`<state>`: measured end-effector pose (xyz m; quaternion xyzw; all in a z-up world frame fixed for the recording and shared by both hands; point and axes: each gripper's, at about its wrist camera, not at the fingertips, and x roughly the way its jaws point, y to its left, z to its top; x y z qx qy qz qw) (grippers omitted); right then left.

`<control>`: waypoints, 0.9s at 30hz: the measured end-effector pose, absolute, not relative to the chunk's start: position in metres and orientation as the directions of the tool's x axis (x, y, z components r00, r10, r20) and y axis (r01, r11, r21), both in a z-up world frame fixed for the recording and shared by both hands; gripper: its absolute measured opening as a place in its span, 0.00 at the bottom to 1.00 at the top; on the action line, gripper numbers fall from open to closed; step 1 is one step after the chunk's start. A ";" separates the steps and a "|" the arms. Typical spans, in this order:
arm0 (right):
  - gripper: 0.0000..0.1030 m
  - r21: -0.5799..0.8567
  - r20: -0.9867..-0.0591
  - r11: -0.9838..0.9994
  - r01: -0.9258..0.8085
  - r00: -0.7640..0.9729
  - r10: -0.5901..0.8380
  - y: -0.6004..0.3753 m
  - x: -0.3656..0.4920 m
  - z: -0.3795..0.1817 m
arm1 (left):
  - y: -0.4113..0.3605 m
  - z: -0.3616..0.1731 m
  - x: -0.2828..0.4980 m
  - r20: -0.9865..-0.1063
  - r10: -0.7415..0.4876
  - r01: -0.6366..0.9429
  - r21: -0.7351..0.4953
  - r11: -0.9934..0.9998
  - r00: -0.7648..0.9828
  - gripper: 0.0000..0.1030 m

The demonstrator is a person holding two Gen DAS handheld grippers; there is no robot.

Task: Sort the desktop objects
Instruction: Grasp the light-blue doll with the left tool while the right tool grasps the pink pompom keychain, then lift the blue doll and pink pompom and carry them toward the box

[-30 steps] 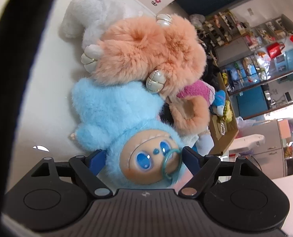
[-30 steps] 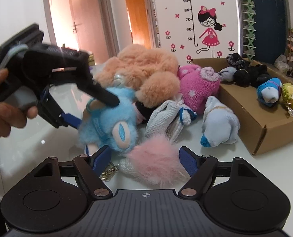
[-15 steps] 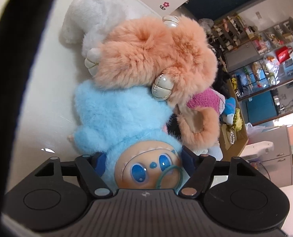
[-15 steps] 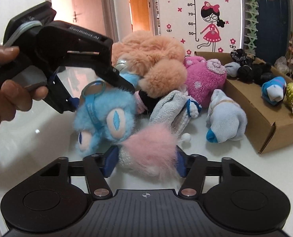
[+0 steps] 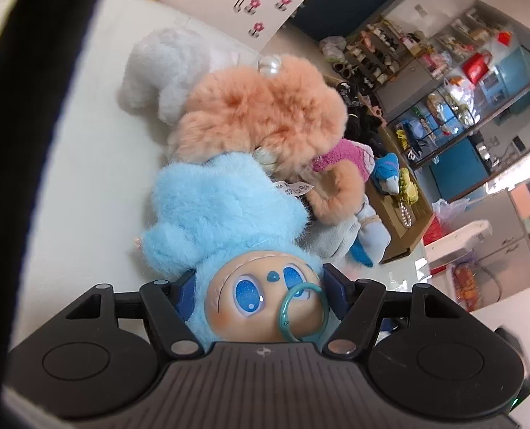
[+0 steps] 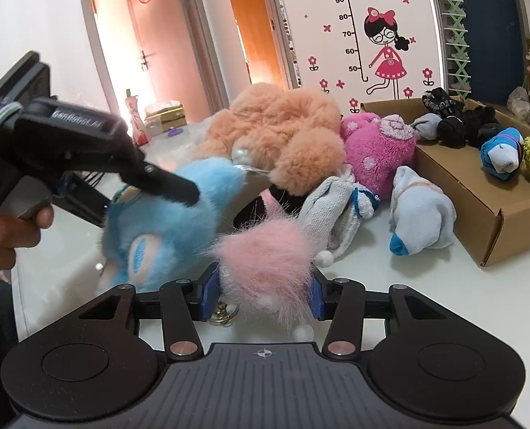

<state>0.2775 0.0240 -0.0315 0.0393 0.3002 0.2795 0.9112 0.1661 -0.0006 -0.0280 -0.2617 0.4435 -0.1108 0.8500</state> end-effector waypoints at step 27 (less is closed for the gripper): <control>0.52 0.457 -0.331 0.786 -0.416 0.741 0.584 -0.022 0.270 -0.011 | -0.043 0.019 0.125 -0.548 -0.342 0.230 -0.264 0.937 0.763 0.64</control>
